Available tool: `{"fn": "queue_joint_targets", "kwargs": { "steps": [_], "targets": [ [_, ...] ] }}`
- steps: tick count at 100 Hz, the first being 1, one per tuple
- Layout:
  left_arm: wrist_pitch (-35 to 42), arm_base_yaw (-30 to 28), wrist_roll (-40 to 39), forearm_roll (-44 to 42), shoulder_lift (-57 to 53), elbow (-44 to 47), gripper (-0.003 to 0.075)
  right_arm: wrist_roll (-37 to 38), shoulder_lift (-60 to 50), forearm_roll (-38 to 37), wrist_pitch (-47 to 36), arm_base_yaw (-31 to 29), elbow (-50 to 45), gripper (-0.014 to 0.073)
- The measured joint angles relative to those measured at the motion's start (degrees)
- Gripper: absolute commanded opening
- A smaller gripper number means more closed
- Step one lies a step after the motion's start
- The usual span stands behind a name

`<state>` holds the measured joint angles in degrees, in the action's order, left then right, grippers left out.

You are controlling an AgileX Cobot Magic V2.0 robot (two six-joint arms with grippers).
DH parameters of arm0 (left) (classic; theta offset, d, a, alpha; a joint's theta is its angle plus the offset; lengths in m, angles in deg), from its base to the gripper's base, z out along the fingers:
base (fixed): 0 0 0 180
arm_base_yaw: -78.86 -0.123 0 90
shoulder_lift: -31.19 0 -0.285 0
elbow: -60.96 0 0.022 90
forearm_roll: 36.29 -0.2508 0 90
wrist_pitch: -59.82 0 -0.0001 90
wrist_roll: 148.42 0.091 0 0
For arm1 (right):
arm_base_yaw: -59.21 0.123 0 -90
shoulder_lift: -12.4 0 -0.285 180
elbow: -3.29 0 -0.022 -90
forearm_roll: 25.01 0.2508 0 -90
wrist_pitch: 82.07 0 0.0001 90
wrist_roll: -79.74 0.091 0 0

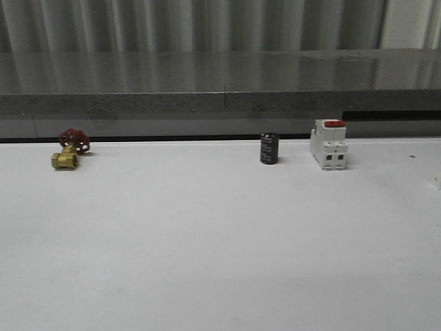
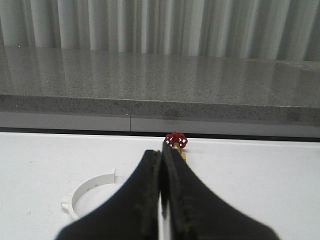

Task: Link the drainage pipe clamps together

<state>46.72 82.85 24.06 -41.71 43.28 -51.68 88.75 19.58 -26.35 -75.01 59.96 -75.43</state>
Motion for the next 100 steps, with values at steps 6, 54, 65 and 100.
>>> {"fn": "queue_joint_targets", "kwargs": {
  "steps": [6, 54, 65, 100],
  "targets": [
    [-4.17, 0.0, 0.0, 0.04, 3.3, -4.95, -0.0021, 0.0, 0.0, 0.0, 0.0, 0.0, 0.0, -0.0067],
    [-38.36, 0.0, 0.0, 0.04, 34.49, -33.98, -0.0021, 0.0, 0.0, 0.0, 0.0, 0.0, 0.0, -0.0067],
    [-39.99, 0.0, 0.0, 0.04, 37.82, -34.37, -0.0021, 0.0, 0.0, 0.0, 0.0, 0.0, 0.0, -0.0067],
    [-43.97, 0.0, 0.62, 0.04, 43.93, -34.41, 0.0498, 0.0, 0.0, 0.0, 0.0, 0.0, 0.0, -0.0067]
  ]
}}
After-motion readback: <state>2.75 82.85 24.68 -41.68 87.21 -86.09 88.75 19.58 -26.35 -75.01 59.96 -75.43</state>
